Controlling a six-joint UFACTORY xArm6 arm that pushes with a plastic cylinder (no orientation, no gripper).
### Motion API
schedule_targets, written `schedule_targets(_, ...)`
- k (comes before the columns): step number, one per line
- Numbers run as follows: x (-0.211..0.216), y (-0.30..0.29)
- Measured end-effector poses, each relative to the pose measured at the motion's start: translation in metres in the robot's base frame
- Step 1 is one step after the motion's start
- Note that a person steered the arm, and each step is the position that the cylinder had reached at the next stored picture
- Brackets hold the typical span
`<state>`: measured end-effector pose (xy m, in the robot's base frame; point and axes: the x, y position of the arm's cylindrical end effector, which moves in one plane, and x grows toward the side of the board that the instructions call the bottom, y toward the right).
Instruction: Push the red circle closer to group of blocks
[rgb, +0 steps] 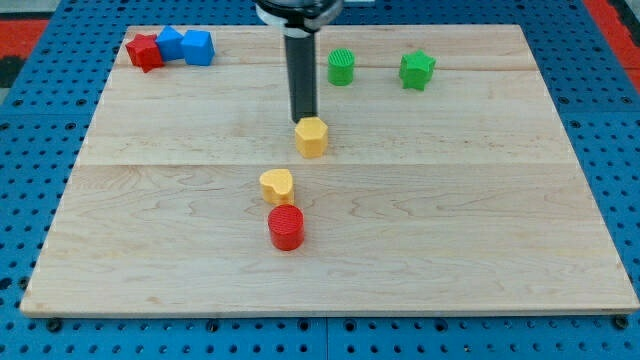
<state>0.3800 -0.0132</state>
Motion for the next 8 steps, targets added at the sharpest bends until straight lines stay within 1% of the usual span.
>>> schedule_targets(1, 0.019, 0.011)
schedule_targets(2, 0.031, 0.084)
schedule_targets(3, 0.110, 0.100)
schedule_targets(4, 0.143, 0.028)
schedule_targets(6, 0.182, -0.047)
schedule_targets(7, 0.172, -0.088)
schedule_targets(8, 0.166, -0.089)
